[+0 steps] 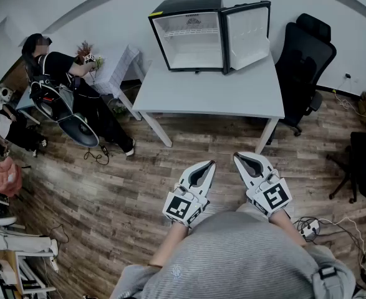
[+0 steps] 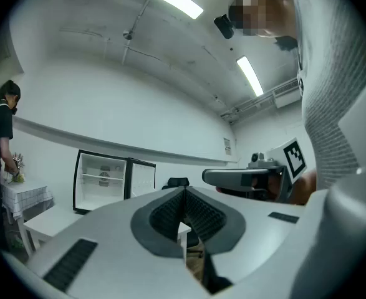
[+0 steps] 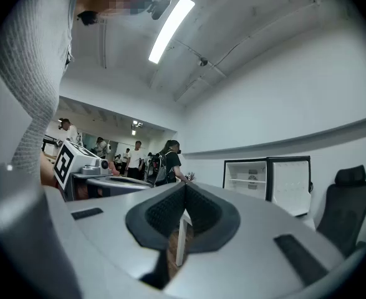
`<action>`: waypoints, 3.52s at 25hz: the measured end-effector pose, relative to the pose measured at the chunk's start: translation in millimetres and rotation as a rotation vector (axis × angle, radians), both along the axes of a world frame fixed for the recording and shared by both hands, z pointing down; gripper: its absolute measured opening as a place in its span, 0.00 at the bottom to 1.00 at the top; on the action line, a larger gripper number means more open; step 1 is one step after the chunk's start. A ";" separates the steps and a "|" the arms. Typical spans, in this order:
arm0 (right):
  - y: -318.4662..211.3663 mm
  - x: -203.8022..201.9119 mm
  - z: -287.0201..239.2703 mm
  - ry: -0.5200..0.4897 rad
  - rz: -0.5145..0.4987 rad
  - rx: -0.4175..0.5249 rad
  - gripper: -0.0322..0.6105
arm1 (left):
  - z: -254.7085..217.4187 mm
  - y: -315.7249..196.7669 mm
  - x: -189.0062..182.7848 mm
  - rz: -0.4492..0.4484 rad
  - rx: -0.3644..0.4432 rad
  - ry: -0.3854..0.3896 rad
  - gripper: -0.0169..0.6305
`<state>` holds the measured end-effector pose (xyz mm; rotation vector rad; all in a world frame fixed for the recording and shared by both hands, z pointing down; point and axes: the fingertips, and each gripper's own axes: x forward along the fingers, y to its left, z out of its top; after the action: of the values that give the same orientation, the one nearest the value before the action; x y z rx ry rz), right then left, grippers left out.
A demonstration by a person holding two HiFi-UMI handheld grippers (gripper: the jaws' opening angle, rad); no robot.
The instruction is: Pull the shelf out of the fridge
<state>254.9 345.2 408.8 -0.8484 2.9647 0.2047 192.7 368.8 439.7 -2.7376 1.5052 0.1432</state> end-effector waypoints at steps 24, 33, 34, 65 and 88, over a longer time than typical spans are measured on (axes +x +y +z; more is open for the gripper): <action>-0.8 -1.4 -1.6 -0.073 -0.042 -0.031 0.07 | 3.9 -4.1 -2.5 -0.011 -0.011 0.000 0.05; 4.5 -17.1 2.1 -0.056 -0.052 -0.030 0.07 | 7.1 -0.4 -14.8 -0.014 -0.007 0.012 0.05; 4.8 -19.2 2.5 -0.054 -0.054 -0.032 0.07 | 7.7 0.2 -17.2 -0.016 -0.009 0.016 0.05; -94.6 -73.1 8.0 -0.052 -0.073 -0.017 0.07 | 22.4 -88.0 -82.4 -0.097 -0.030 0.034 0.05; -328.1 -101.8 -9.2 -0.038 -0.098 -0.013 0.07 | 5.8 -330.2 -111.5 -0.104 -0.065 0.032 0.05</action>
<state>153.1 17.1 399.6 -0.6983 2.9655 0.1637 81.2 38.6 445.5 -2.7103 1.6850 0.1395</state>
